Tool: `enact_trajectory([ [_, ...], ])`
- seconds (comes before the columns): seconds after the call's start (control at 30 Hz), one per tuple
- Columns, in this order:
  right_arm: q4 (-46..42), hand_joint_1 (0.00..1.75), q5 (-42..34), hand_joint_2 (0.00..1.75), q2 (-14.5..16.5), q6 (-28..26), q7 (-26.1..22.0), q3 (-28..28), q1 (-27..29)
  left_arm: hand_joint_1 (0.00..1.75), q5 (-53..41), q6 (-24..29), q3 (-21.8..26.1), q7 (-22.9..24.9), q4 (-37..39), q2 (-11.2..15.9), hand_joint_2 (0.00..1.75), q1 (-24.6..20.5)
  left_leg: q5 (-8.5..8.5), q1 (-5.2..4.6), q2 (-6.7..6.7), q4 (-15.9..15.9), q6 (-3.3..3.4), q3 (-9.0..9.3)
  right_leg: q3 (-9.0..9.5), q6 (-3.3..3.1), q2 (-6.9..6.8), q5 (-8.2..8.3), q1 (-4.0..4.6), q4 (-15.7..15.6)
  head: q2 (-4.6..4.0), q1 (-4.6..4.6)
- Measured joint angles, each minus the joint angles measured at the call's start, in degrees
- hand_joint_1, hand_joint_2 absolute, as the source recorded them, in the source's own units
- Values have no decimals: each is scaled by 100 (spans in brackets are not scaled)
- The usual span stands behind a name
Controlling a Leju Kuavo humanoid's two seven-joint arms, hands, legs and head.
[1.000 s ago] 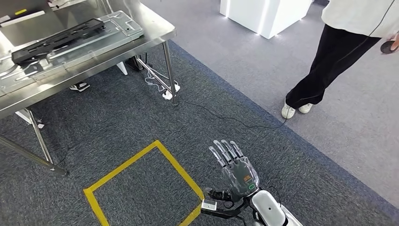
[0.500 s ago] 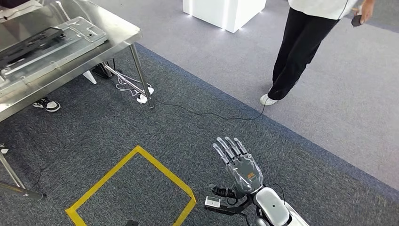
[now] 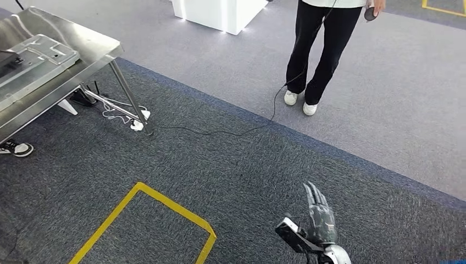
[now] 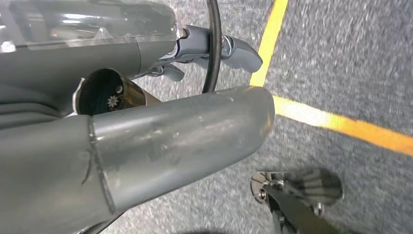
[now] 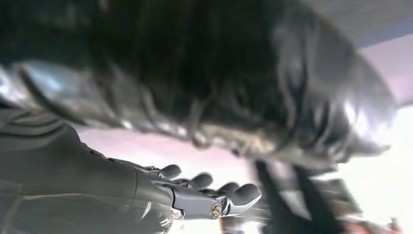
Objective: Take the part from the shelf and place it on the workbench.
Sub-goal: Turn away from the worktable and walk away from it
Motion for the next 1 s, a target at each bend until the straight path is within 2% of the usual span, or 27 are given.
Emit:
enact_trajectory([
  [0.03,220,0,-52,0,42,-23,-64,-159,18,0,0,3,24,14,0,15,0,7,-1,-10,-28,-74,12,26,-11,40,45,14,-5,-7,0,-1],
  [0.1,623,0,-169,0,100,-40,-227,-416,27,0,1,7,57,50,0,31,0,2,40,-10,84,-112,62,43,-24,124,126,49,-17,-34,0,0],
  [0.13,855,0,-282,0,131,-33,-332,-543,18,0,4,8,74,78,0,35,0,-5,76,-5,147,-155,106,63,-43,151,72,30,-13,-7,0,1],
  [0.17,1109,0,-431,0,159,-6,-428,-683,-5,0,12,7,92,104,0,34,0,-9,116,-1,214,-202,159,80,-99,166,-48,-56,-3,107,0,3],
  [0.23,1682,0,-816,0,212,147,-542,-1030,-55,0,57,-2,142,117,0,22,0,1,160,-22,348,-253,228,79,-351,173,-356,-400,13,660,0,7],
  [0.3,2279,0,-1319,0,248,532,-526,-1479,-57,0,149,3,211,7,0,7,0,26,157,-50,473,-239,251,51,-681,196,-462,-752,11,1401,0,8],
  [0.33,2549,0,-1611,0,266,806,-437,-1714,-31,0,199,17,249,-92,0,-3,0,35,152,-58,532,-227,256,39,-777,207,-473,-830,7,1639,0,8],
  [0.4,2844,0,-1988,0,290,1189,-255,-1993,15,0,264,44,303,-237,0,-15,0,36,146,-63,593,-212,259,25,-813,219,-478,-832,3,1760,0,9],
  [0.47,2889,0,-2062,0,294,1266,-200,-2042,27,0,273,50,314,-267,0,-19,0,35,144,-63,604,-209,259,24,-796,221,-480,-811,2,1738,0,10],
  [0.5,2966,0,-2143,0,318,1377,-4,-2154,41,0,290,65,329,-357,0,-27,0,33,138,-63,626,-204,254,24,-711,222,-490,-737,-2,1593,0,10],
  [0.53,3113,0,-2198,0,370,1515,395,-2342,60,0,336,83,365,-541,0,-47,0,24,120,-62,672,-183,237,26,-485,223,-562,-574,-7,1204,0,10],
  [0.6,3544,0,-2273,0,597,1859,1326,-2860,93,0,435,121,522,-861,0,-110,0,-23,41,-74,860,-119,131,41,-16,156,-706,-264,16,359,0,7],
  [0.63,3709,0,-2200,0,708,1962,1551,-3040,99,0,423,136,588,-801,0,-144,0,-56,6,-78,955,-99,70,62,135,108,-745,-180,37,79,0,7],
  [0.67,3819,0,-2111,0,800,2059,1557,-3149,97,0,352,150,633,-571,0,-169,0,-87,-24,-81,1030,-88,13,84,146,48,-708,-175,47,32,0,5],
  [0.7,3880,0,-1979,0,852,2144,1473,-3196,95,0,251,167,638,-274,0,-185,0,-106,-68,-68,995,-58,-22,96,148,11,-652,-161,40,18,0,6],
  [0.73,3927,0,-1819,0,886,2211,1407,-3212,88,0,176,177,637,-43,0,-195,0,-109,-172,-54,887,56,-54,70,146,-25,-595,-141,28,0,0,5],
  [0.77,3961,0,-1668,0,914,2247,1363,-3205,72,0,131,178,637,100,1,-198,0,-95,-348,-39,727,304,-82,-28,138,-56,-536,-122,16,-14,0,4],
  [0.8,3988,0,-1564,0,938,2261,1323,-3191,56,0,114,174,637,169,1,-201,0,-71,-567,-24,550,661,-104,-183,122,-75,-478,-110,18,-17,0,4],
  [0.83,4009,0,-1521,0,951,2262,1283,-3181,42,0,110,170,637,180,2,-205,0,-48,-778,-18,440,1074,-114,-375,102,-88,-415,-101,25,-13,0,3],
  [0.87,4028,0,-1516,0,962,2261,1242,-3176,32,0,109,166,637,169,3,-208,0,-32,-919,-15,389,1432,-117,-548,84,-94,-352,-94,34,-7,0,4],
  [0.9,4047,0,-1526,0,967,2261,1210,-3174,30,0,112,164,637,145,4,-210,0,-25,-943,-15,373,1615,-110,-640,72,-96,-294,-90,44,0,0,4],
  [0.93,4066,0,-1535,0,967,2260,1193,-3175,29,0,116,163,637,111,4,-211,0,-24,-850,-15,364,1582,-94,-628,67,-95,-232,-87,50,7,0,4],
  [0.97,4085,0,-1535,0,967,2261,1186,-3175,27,0,121,162,638,75,4,-211,0,-24,-657,-15,338,1314,-71,-500,70,-89,-167,-83,54,13,0,4],
  [1.0,4101,0,-1531,0,968,2265,1185,-3175,24,0,124,161,638,51,4,-211,0,-25,-415,-16,250,882,-40,-291,75,-81,-98,-78,53,16,0,4],
])
